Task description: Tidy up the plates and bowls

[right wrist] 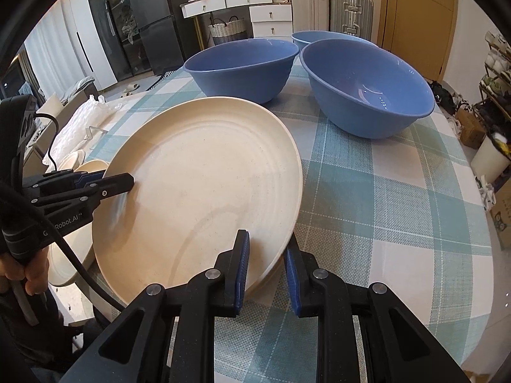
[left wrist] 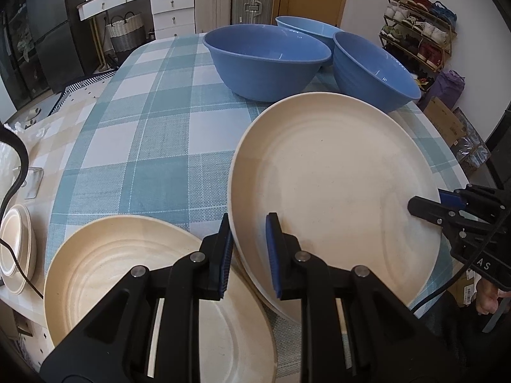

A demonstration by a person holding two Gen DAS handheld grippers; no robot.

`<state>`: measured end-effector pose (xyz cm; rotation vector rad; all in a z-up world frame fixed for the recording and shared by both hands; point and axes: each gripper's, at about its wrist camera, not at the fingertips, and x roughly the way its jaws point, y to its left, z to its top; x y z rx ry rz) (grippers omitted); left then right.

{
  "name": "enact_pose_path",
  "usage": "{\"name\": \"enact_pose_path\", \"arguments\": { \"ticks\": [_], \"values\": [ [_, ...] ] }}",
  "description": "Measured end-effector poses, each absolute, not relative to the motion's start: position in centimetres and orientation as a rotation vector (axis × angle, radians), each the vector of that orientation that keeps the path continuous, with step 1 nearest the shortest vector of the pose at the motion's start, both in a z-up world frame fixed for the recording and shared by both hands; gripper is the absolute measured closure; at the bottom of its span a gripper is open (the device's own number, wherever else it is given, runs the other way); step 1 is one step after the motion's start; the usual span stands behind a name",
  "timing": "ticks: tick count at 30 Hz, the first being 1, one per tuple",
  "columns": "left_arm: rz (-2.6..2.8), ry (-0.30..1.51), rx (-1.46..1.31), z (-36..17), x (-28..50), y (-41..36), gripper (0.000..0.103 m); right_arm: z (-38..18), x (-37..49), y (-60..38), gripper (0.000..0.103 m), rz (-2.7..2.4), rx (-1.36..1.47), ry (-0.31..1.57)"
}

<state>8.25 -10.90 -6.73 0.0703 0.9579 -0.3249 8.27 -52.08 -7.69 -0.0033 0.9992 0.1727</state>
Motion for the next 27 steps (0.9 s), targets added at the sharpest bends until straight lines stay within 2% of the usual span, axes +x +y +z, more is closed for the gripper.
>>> {"name": "enact_pose_path", "arguments": {
  "ticks": [10, 11, 16, 18, 20, 22, 23, 24, 25, 27],
  "values": [
    [-0.309, 0.975, 0.07, -7.1, 8.4, -10.4, 0.09, -7.8, 8.2, -52.2, 0.08, 0.169, 0.005, 0.994],
    [-0.312, 0.978, 0.066, -7.1, 8.4, -10.3, 0.09, -7.8, 8.2, -52.2, 0.075, 0.161, 0.004, 0.997],
    [-0.31, 0.975, 0.062, -6.8, 8.2, -10.0, 0.09, -7.7, 8.1, -52.6, 0.07, 0.166, 0.012, 0.99],
    [-0.31, 0.975, 0.058, -6.7, 8.3, -9.8, 0.089, -7.6, 8.0, -52.8, 0.063, 0.167, 0.021, 0.985],
    [-0.309, 0.976, 0.056, -6.5, 8.3, -9.7, 0.079, -7.3, 7.8, -52.9, 0.057, 0.169, 0.031, 0.971],
    [-0.31, 0.973, 0.042, -6.3, 8.1, -9.4, 0.061, -7.0, 7.7, -53.1, 0.054, 0.176, 0.04, 0.96],
    [-0.314, 0.971, 0.035, -6.2, 7.9, -9.3, 0.058, -6.8, 7.6, -53.1, 0.05, 0.179, 0.044, 0.955],
    [-0.321, 0.968, 0.031, -6.0, 7.8, -9.1, 0.05, -6.6, 7.5, -53.1, 0.047, 0.182, 0.047, 0.949],
    [-0.323, 0.965, 0.031, -5.8, 7.6, -9.0, 0.04, -6.4, 7.4, -53.1, 0.041, 0.188, 0.05, 0.941],
    [-0.325, 0.954, 0.031, -5.4, 7.2, -8.6, 0.029, -5.9, 7.0, -53.0, 0.032, 0.206, 0.056, 0.925]
  ]
}}
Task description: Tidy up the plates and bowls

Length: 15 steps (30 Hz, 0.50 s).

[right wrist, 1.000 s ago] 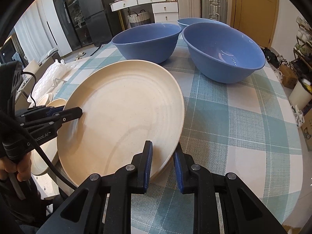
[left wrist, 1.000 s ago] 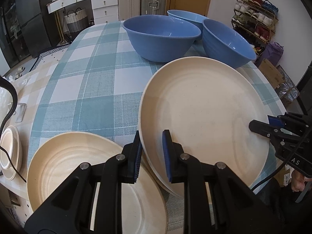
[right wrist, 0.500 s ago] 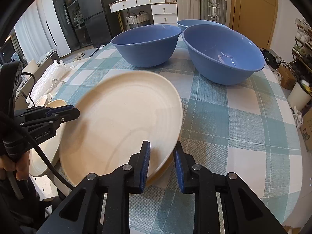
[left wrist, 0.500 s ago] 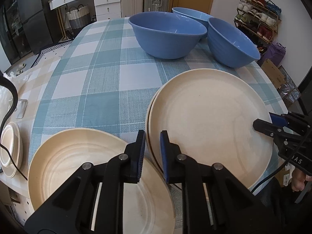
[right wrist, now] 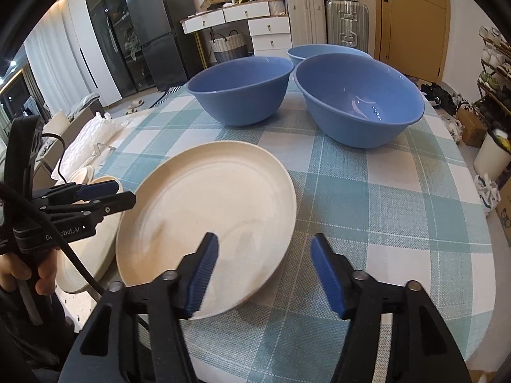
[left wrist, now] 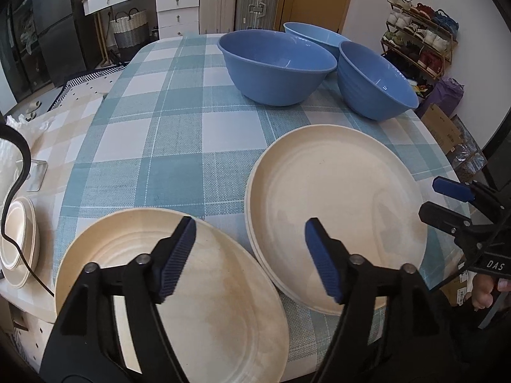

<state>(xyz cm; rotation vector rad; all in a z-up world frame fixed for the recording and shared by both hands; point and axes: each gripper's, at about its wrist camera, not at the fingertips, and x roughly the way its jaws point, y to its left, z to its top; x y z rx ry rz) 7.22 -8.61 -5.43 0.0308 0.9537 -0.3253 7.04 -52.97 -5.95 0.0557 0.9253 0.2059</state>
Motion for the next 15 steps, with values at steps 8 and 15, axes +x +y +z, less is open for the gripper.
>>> {"name": "enact_pose_path", "arguments": {
  "ticks": [8, 15],
  "values": [
    [-0.284, 0.929, 0.035, -3.9, 5.4, -6.1, 0.021, -3.8, 5.8, -51.1, 0.007, 0.293, 0.033, 0.854],
    [-0.245, 0.896, 0.009, -2.8, 3.7, -2.5, 0.002, -2.5, 4.5, -48.4, 0.006, 0.394, 0.014, 0.831]
  ]
}}
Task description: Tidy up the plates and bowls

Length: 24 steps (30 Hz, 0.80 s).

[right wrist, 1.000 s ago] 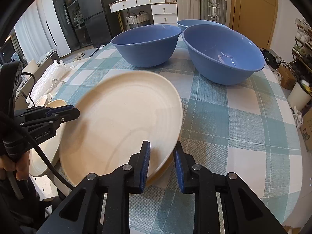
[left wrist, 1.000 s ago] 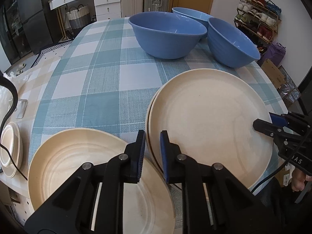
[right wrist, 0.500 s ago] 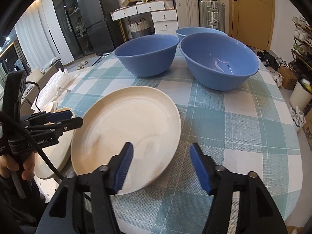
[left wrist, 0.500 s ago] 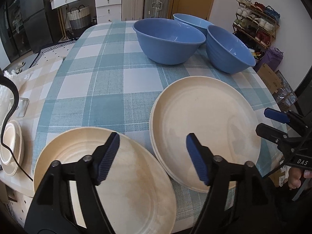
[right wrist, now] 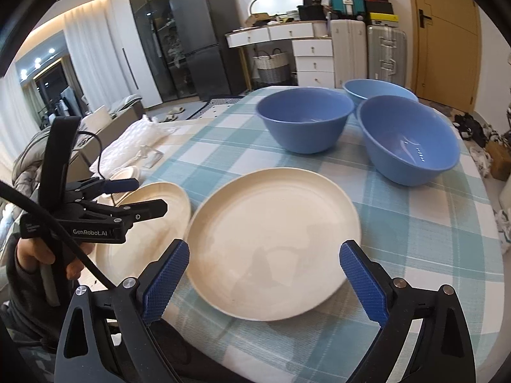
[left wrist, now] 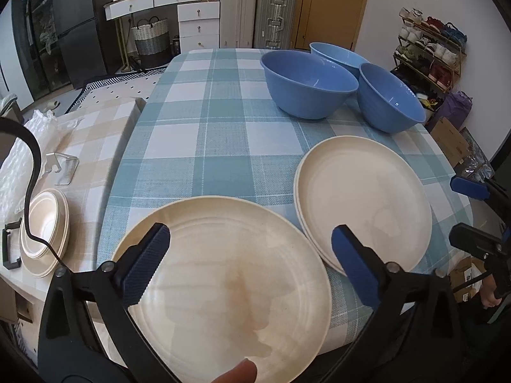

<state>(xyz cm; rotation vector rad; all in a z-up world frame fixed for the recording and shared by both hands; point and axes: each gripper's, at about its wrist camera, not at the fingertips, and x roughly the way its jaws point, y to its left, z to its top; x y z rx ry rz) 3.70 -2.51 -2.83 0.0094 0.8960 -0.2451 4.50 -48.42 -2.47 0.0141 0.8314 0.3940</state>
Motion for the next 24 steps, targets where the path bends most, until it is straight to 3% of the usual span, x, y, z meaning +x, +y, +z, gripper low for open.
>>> {"name": "enact_pose_path", "arguments": {
  "ticks": [10, 24],
  "values": [
    [-0.153, 0.893, -0.041, -3.0, 2.0, 4.2, 0.002, -1.9, 2.4, -44.6, 0.005, 0.505, -0.004, 0.843],
    [-0.087, 0.937, -0.132, -6.5, 1.7, 10.4, 0.003, -5.9, 1.6, -38.5, 0.006, 0.607, -0.009, 0.974]
  ]
}}
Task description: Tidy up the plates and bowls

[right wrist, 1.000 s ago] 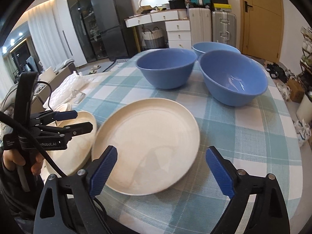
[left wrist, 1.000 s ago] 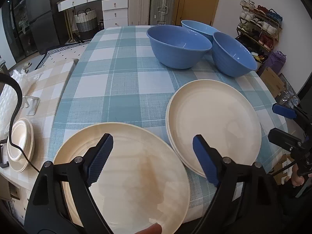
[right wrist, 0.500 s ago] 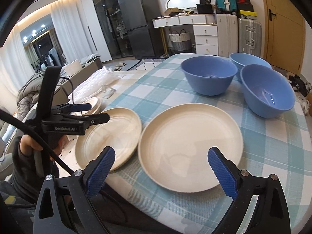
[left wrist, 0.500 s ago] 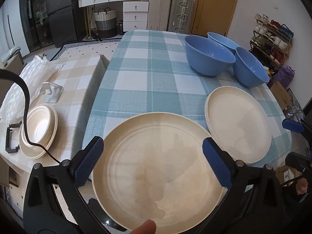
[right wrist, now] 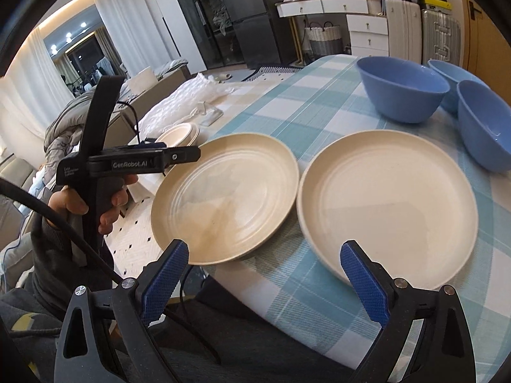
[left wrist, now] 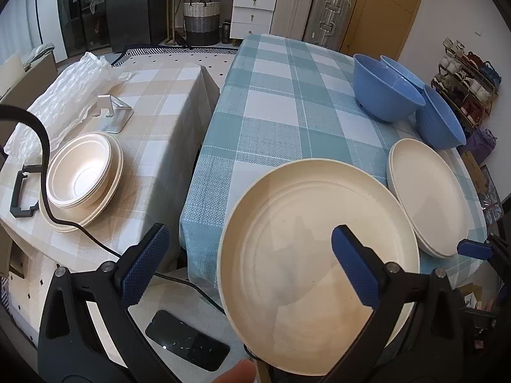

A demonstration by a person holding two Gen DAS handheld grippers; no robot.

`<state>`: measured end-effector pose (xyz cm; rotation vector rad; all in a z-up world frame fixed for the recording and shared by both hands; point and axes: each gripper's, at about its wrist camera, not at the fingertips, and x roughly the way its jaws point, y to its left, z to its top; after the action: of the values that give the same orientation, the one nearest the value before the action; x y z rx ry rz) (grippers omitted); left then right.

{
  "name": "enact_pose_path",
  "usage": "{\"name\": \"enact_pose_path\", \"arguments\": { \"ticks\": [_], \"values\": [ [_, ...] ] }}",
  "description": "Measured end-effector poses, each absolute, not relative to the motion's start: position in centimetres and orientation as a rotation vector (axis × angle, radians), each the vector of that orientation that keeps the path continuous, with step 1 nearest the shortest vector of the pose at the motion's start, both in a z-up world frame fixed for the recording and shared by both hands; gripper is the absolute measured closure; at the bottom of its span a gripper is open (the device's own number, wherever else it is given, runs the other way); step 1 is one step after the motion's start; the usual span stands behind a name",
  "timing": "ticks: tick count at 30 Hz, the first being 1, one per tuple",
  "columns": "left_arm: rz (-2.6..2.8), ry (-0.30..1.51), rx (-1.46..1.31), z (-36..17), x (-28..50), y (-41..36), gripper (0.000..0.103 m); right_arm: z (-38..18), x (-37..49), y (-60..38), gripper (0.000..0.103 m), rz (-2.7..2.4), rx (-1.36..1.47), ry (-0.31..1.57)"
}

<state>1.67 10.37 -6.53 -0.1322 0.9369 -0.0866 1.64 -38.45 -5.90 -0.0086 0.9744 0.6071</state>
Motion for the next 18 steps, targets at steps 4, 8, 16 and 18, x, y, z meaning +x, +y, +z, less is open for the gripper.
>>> {"name": "enact_pose_path", "arguments": {
  "ticks": [4, 8, 16, 18],
  "values": [
    [-0.085, 0.934, -0.135, -7.2, 1.2, 10.7, 0.003, -6.5, 1.7, -37.4, 0.006, 0.64, -0.004, 0.996],
    [-0.1, 0.93, -0.137, -7.6, 1.1, 10.8, 0.003, -7.2, 1.6, -36.7, 0.006, 0.661, -0.003, 1.024],
    [-0.127, 0.915, -0.117, -8.3, 0.8, 10.5, 0.003, -8.6, 2.2, -35.6, 0.006, 0.688, 0.035, 1.081],
    [-0.135, 0.923, -0.123, -8.7, 0.8, 10.6, 0.004, -9.1, 2.6, -35.3, 0.006, 0.691, 0.055, 1.102]
  ]
}}
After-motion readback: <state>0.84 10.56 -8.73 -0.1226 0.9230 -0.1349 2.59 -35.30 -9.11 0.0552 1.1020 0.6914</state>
